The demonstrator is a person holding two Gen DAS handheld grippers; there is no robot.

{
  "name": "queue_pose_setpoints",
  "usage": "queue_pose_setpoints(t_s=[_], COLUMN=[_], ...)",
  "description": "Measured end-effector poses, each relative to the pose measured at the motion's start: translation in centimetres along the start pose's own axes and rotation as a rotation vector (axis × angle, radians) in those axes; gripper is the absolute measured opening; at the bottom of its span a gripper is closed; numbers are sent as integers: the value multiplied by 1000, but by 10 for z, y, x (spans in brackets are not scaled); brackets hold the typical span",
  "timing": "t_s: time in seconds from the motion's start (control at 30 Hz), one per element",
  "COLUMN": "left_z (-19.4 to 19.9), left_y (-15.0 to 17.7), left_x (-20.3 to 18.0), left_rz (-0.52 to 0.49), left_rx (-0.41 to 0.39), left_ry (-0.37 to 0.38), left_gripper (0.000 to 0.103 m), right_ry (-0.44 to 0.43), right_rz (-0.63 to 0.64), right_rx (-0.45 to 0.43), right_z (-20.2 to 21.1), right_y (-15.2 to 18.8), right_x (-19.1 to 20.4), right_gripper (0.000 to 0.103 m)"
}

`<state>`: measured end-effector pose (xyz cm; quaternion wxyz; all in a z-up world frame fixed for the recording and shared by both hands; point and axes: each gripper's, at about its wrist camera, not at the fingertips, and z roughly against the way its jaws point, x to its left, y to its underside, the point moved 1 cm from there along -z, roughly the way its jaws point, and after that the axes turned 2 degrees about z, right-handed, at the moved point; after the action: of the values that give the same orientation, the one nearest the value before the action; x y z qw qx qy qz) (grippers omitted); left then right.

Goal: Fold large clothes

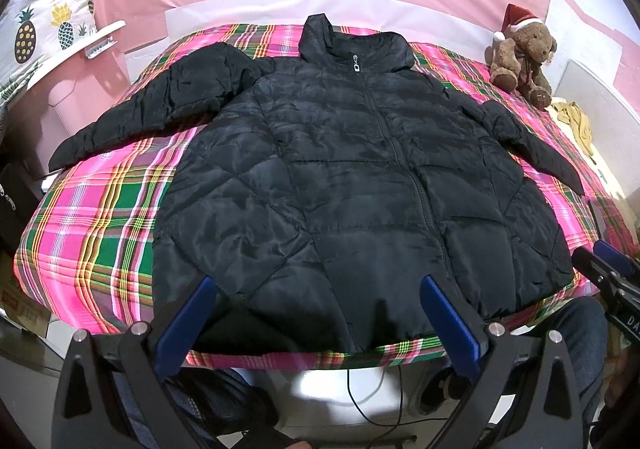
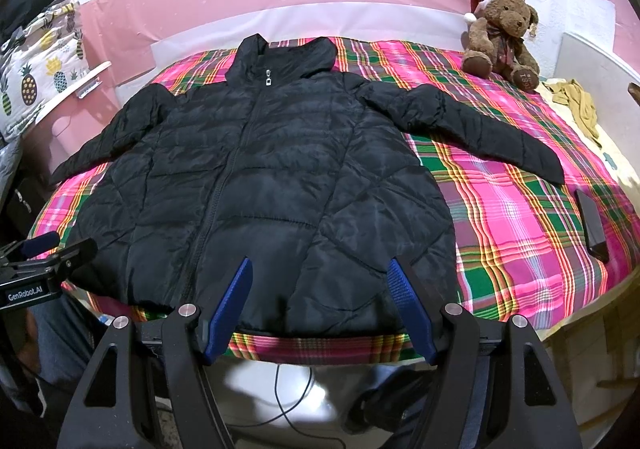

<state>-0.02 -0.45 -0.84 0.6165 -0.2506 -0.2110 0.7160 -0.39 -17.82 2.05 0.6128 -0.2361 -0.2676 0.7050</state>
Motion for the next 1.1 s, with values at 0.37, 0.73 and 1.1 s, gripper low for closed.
queue_pose_setpoints(t_s=[0.37,0.73,1.1], left_z=[0,-1,1], left_y=[1,2,4], left_x=[0,-1,-4], left_rz=[0,3,3], left_rx=[1,5,6], left_ry=[2,4,8], left_gripper=[103,103,103], right_ry=[-1,-3,-3], right_rz=[1,7,7], right_rx=[-1,3,3], right_z=[0,-1,-1], right_y=[1,3,3], right_x=[1,4,3], right_gripper=[70,70,70])
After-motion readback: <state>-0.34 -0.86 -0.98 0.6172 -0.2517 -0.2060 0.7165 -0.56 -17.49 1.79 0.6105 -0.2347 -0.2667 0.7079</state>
